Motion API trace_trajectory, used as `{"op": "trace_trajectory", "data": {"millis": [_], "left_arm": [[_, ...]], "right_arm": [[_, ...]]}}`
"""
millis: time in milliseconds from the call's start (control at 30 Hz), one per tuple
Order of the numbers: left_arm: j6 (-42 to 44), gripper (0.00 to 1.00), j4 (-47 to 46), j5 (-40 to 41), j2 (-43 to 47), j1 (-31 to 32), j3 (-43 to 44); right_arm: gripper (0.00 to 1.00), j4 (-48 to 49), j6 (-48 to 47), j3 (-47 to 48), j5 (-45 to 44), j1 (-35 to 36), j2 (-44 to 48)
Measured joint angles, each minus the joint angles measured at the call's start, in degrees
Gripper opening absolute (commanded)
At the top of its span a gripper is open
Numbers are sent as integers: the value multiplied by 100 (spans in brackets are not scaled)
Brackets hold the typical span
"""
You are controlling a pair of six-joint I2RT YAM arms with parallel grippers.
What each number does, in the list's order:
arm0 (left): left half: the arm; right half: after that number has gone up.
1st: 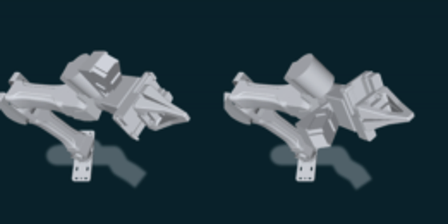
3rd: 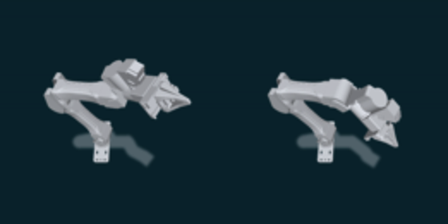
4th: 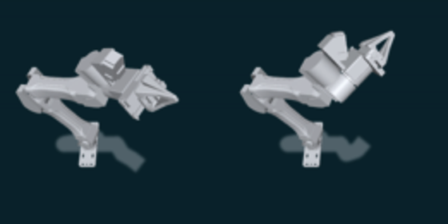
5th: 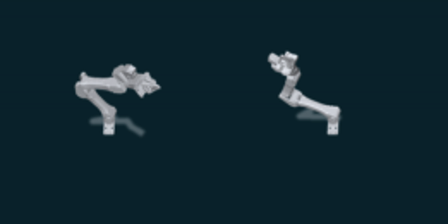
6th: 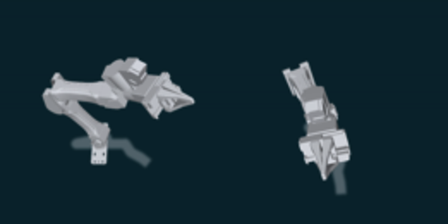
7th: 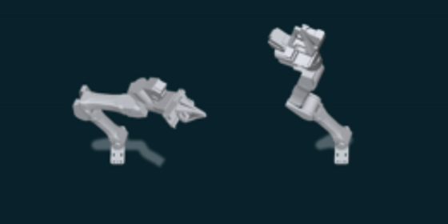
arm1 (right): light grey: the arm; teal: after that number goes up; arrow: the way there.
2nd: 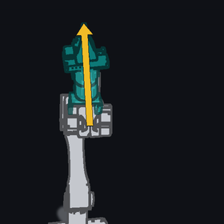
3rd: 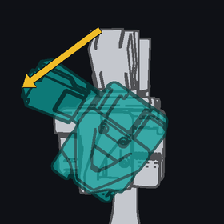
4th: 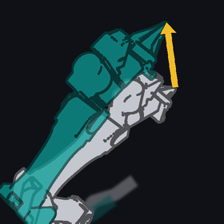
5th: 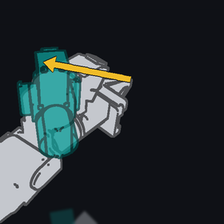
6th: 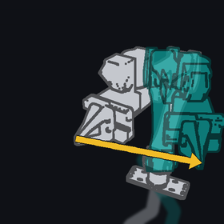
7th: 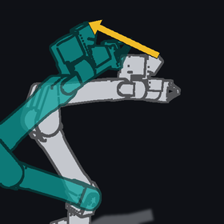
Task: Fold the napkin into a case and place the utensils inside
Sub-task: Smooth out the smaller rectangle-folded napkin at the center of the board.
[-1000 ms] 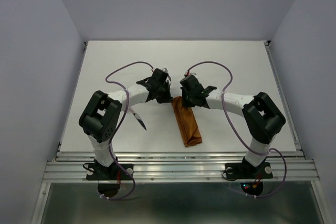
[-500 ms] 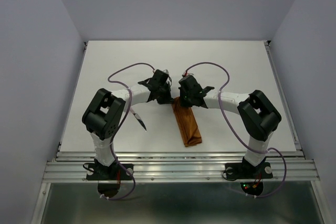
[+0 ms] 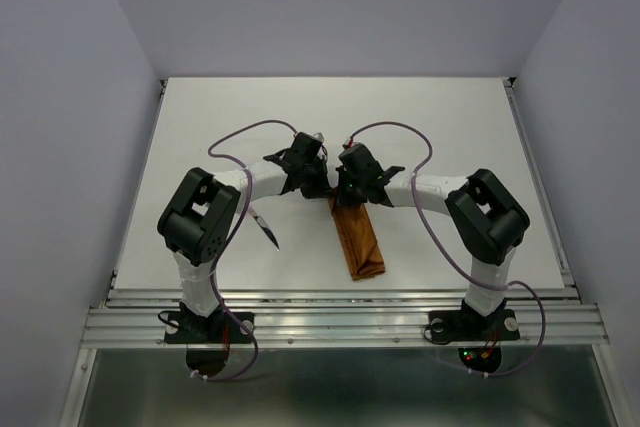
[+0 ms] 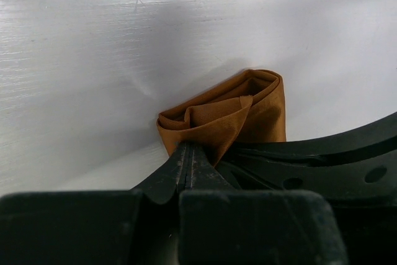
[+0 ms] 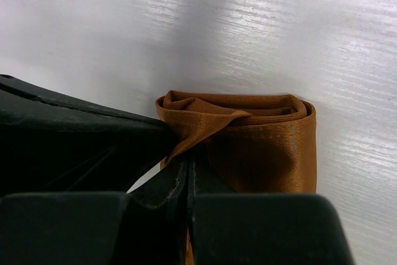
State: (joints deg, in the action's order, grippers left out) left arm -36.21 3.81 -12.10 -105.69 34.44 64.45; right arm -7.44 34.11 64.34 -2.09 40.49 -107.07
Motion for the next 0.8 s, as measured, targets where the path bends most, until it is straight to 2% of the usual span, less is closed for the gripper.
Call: {"op": "trace_trajectory", "data": {"millis": [267,600,800], "left_arm": [[0,0,-96,-61,0,-4,0],[2,0,-107,-118,0,-2,0],[2,0,-105,-122,0,-2,0]], "right_arm": [[1,90,24,-26,66,-4,22],[1,48,-122,-216,-560,-87,1106],[1,-31,-155,-435,-761,-310,1088]]}}
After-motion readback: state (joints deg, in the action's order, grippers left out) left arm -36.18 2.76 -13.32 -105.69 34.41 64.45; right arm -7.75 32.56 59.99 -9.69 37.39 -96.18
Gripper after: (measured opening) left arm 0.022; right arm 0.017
